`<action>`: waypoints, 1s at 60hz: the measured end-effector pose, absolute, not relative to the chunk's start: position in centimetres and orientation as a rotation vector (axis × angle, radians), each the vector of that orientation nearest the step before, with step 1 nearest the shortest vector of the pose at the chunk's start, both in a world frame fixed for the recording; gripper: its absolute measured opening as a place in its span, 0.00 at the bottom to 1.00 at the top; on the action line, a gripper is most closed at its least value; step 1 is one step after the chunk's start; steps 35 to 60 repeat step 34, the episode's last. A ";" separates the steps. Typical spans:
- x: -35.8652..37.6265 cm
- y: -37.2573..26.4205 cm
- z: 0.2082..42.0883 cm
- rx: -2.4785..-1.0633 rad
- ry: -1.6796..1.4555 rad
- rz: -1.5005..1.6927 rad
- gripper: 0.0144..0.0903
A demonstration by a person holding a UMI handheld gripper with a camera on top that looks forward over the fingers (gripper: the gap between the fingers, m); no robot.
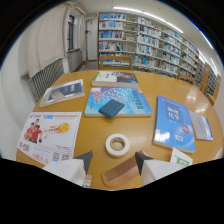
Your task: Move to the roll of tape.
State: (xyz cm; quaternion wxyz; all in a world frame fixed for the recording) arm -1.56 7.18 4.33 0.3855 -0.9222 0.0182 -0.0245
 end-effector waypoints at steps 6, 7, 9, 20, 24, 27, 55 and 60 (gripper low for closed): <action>-1.6 7.1 4.4 -2.347 0.049 -0.061 0.92; -1.6 7.0 4.4 -2.347 0.050 -0.060 0.92; -1.7 7.0 4.5 -2.348 0.051 -0.059 0.92; -1.7 7.0 4.6 -2.344 0.052 -0.063 0.92; -1.7 7.1 4.6 -2.342 0.051 -0.065 0.93; -1.7 7.1 4.7 -2.342 0.051 -0.064 0.92; -1.8 7.1 4.6 -2.340 0.054 -0.070 0.92; -1.8 7.1 4.6 -2.340 0.054 -0.070 0.92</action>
